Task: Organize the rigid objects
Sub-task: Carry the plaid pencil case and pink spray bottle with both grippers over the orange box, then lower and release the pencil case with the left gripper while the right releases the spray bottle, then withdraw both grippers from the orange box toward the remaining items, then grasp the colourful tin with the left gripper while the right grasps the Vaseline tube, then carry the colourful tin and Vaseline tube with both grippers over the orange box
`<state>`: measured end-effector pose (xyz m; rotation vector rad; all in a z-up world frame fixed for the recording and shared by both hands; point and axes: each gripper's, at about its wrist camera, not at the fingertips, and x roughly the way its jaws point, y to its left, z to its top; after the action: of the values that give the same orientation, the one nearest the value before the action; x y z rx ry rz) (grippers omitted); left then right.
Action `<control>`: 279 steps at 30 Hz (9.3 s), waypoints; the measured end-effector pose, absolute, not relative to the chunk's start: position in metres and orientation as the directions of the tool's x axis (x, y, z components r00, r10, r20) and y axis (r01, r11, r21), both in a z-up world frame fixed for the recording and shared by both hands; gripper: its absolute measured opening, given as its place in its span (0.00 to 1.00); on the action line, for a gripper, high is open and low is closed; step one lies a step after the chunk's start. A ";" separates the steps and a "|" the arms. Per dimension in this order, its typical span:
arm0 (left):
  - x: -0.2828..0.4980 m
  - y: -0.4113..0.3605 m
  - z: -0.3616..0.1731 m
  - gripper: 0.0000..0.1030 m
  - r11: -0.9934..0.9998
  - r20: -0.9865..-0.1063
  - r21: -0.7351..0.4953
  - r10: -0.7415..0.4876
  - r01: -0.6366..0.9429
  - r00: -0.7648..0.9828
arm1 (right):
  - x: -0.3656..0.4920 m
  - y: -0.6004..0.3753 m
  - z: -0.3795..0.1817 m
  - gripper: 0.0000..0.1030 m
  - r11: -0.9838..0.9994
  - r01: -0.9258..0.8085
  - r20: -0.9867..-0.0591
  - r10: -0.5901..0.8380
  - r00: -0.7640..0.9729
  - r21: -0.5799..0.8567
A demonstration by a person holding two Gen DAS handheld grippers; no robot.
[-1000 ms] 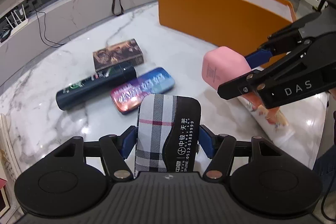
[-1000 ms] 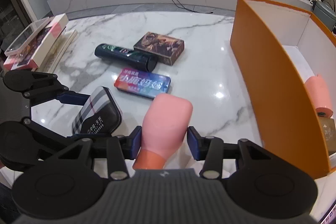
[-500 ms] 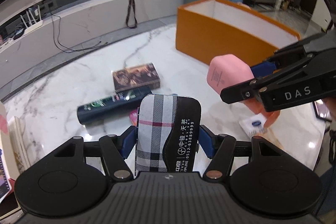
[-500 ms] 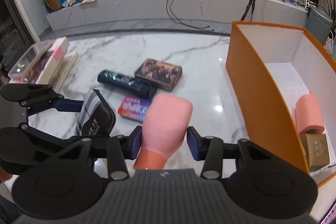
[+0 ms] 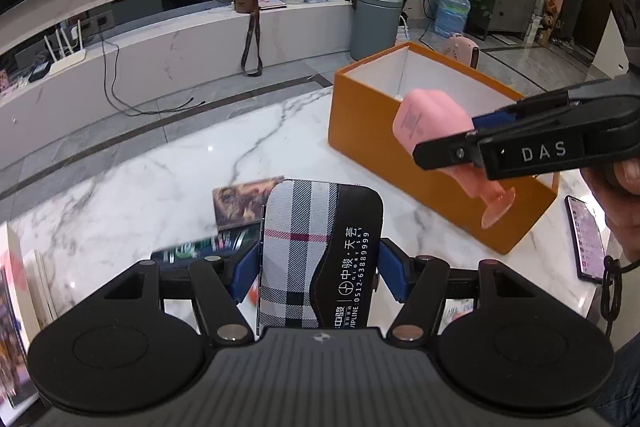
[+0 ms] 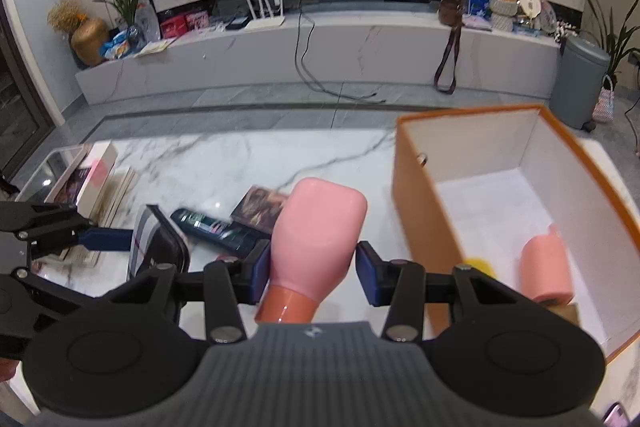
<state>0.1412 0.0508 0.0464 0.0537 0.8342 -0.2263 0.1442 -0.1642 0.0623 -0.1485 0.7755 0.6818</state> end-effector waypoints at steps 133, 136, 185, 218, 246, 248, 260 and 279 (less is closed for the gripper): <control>0.327 -0.084 0.090 0.78 0.830 -0.855 0.291 0.004 0.475 0.518 | 0.245 -0.218 0.078 0.68 0.909 -0.248 -0.695 0.417 0.586 0.336; 0.314 -0.070 0.097 0.78 0.852 -0.851 0.255 -0.027 0.457 0.524 | 0.231 -0.208 0.085 0.68 0.910 -0.285 -0.688 0.413 0.597 0.299; 0.163 0.041 -0.050 0.81 0.928 -0.827 0.182 -0.034 0.325 0.561 | 0.098 -0.206 -0.007 0.75 0.770 -0.635 -0.836 0.392 0.383 0.070; 0.153 0.035 -0.067 0.59 0.894 -0.883 0.040 -0.177 0.446 0.435 | 0.084 -0.204 -0.060 0.71 0.735 -0.668 -0.923 0.329 0.198 0.119; 0.130 0.011 -0.067 0.53 0.891 -0.874 0.063 -0.169 0.451 0.455 | 0.101 -0.209 -0.060 0.50 0.695 -0.719 -0.900 0.301 0.314 -0.018; 0.125 0.008 -0.067 0.53 0.889 -0.878 0.071 -0.160 0.452 0.451 | 0.101 -0.209 -0.060 0.50 0.693 -0.721 -0.902 0.299 0.312 -0.020; 0.130 0.008 -0.070 0.52 0.901 -0.848 0.008 -0.224 0.434 0.480 | 0.102 -0.209 -0.058 0.46 0.675 -0.737 -0.912 0.292 0.288 -0.016; 0.128 0.018 -0.049 0.50 0.927 -0.824 0.028 -0.191 0.375 0.533 | 0.105 -0.202 -0.037 0.45 0.694 -0.720 -0.889 0.330 0.318 0.000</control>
<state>0.1278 0.0183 -0.0494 0.2117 0.9520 -0.3405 0.1052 -0.2024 -0.0371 -0.4394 1.0331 0.7204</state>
